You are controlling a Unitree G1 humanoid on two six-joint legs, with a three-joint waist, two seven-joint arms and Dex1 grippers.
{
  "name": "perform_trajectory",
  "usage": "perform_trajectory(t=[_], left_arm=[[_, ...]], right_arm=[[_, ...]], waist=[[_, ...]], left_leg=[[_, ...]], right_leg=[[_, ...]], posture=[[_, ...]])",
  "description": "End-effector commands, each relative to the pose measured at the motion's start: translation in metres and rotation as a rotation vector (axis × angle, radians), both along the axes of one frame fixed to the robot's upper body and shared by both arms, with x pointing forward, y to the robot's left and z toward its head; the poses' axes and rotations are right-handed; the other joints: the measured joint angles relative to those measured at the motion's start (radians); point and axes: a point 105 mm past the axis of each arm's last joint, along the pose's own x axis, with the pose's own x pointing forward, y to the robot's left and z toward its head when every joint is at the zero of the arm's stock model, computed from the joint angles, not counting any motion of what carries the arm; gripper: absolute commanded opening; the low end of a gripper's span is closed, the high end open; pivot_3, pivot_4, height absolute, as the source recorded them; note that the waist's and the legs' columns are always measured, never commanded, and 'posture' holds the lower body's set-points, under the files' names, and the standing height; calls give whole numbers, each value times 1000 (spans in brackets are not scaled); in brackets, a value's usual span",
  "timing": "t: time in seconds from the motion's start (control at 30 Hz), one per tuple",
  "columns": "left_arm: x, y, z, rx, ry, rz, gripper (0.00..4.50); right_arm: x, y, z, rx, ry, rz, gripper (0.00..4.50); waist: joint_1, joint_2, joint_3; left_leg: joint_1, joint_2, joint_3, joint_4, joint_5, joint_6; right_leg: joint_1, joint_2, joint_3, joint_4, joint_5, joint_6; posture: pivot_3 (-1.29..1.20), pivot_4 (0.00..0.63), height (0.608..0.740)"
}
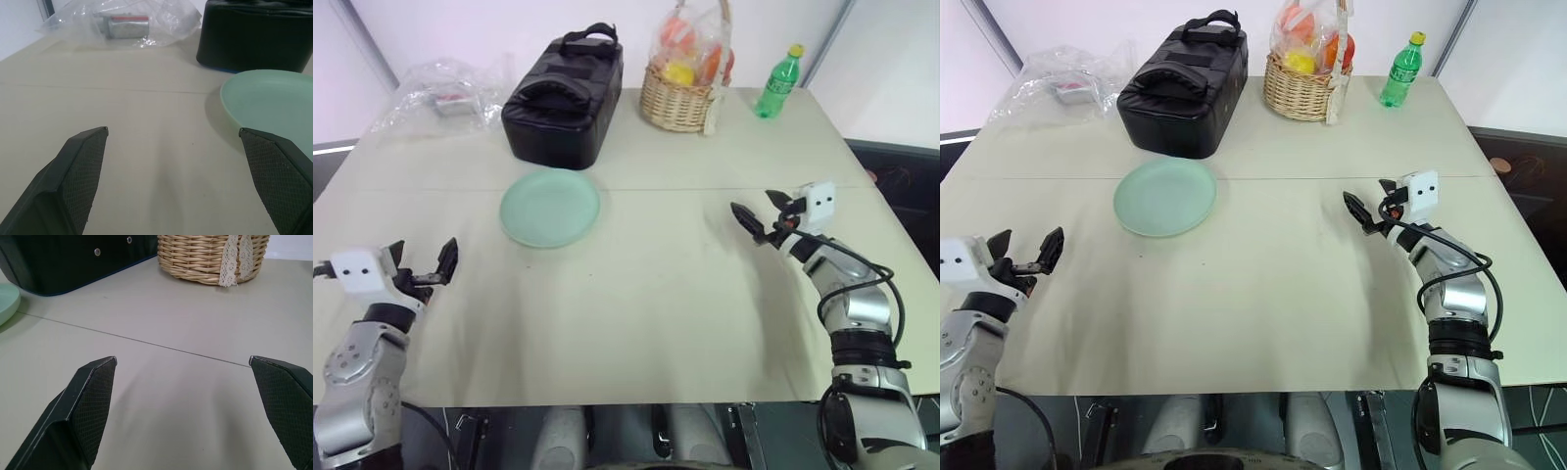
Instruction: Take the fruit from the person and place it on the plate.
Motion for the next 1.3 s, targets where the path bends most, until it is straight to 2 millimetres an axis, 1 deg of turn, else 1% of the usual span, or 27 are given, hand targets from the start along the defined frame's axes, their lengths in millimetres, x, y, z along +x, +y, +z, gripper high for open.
perform_trajectory(t=[0.03, 0.1, 0.17, 0.6, 1.3], left_arm=[[0, -6, 10, 24, -29, -39, 4500], [1, -12, 11, -8, -44, -72, 4500], [2, -15, 12, 4, -47, -87, 4500], [3, -9, 15, 26, -50, -58, 4500], [5, -13, 13, 25, -49, -66, 4500]], right_arm=[[0, 4, 14, -5, -56, 10, 4430], [0, 4, 13, -4, -55, 10, 4430], [0, 5, 13, -2, -55, 10, 4430], [-2, 3, 10, 3, -50, 4, 4430], [-2, 3, 9, -4, -45, 5, 4430]], waist=[[0, 0, 0], [0, 0, 0], [0, 0, 0], [0, 0, 0], [0, 0, 0]], left_leg=[[0, 0, 0, 0, 0, 0], [0, 0, 0, 0, 0, 0], [0, 0, 0, 0, 0, 0], [0, 0, 0, 0, 0, 0], [0, 0, 0, 0, 0, 0]], right_leg=[[0, 0, 0, 0, 0, 0], [0, 0, 0, 0, 0, 0], [0, 0, 0, 0, 0, 0], [0, 0, 0, 0, 0, 0], [0, 0, 0, 0, 0, 0]], posture=[[0, 150, 740], [0, 150, 740], [0, 150, 740], [0, 150, 740], [0, 150, 740]])
